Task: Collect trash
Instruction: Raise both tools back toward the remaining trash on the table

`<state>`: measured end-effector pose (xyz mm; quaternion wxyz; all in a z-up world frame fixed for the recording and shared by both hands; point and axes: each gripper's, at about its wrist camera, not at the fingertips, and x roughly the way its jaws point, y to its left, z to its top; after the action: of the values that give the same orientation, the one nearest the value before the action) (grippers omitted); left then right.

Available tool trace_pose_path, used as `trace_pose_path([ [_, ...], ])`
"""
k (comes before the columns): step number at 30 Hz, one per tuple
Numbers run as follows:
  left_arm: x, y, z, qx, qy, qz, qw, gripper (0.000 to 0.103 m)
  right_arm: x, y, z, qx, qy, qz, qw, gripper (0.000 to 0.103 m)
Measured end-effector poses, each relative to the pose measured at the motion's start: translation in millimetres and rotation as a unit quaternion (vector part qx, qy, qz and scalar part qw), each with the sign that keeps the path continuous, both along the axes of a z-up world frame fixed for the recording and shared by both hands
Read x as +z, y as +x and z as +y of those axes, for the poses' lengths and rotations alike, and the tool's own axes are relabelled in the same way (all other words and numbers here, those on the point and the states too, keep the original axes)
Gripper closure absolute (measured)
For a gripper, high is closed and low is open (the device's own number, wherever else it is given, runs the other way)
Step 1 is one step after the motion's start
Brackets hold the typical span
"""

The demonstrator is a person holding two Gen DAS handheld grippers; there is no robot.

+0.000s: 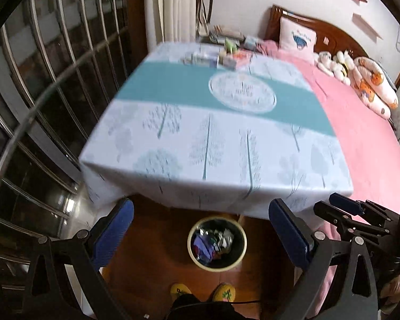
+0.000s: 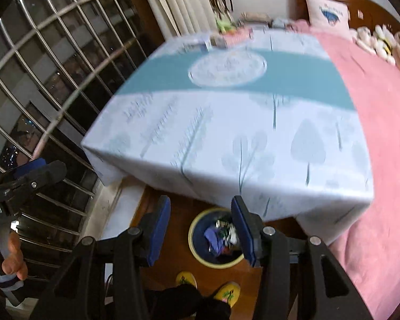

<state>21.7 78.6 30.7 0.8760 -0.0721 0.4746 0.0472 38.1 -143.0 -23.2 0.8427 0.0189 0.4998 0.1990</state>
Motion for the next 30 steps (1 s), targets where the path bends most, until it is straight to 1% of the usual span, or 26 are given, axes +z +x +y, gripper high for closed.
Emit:
trace_pose_path([
  [7, 54.3, 2.0, -7.9, 0.024, 0.028, -0.041, 0.9985, 0.003, 45.3, 14.6, -3.7, 0.017, 0.015, -0.052, 0.998, 0.055],
  [11, 73.9, 2.6, -11.4, 0.026, 0.042, -0.06, 0.997, 0.003, 68.3, 24.3, -2.1, 0.025, 0.023, -0.079, 0.996, 0.055],
  [15, 81.6, 8.7, -11.1, 0.03, 0.049, -0.067, 0.9961, 0.003, 83.5, 40.6, 1.6, 0.025, 0.029, -0.096, 0.995, 0.055],
  [18, 81.7, 22.7, -5.5, 0.033, 0.05, -0.065, 0.9961, 0.003, 93.2, 56.3, 5.9, 0.028, 0.034, -0.105, 0.994, 0.055],
  [22, 81.9, 46.9, 5.5, 0.037, 0.053, -0.066, 0.9957, 0.003, 99.7, 84.5, 18.3, 0.033, 0.027, -0.118, 0.992, 0.055],
  [25, 80.9, 74.9, 20.1, 0.038, 0.051, -0.07, 0.9955, 0.003, 98.0, 114.4, 33.2, 0.04, 0.017, -0.121, 0.992, 0.052],
  [28, 76.2, 111.1, 39.4, 0.035, 0.047, -0.068, 0.996, 0.003, 91.6, 147.5, 50.6, 0.044, 0.004, -0.117, 0.992, 0.051],
  [30, 71.3, 142.3, 53.0, 0.026, 0.042, -0.063, 0.9968, 0.003, 84.7, 175.1, 67.8, 0.048, -0.011, -0.112, 0.992, 0.051],
])
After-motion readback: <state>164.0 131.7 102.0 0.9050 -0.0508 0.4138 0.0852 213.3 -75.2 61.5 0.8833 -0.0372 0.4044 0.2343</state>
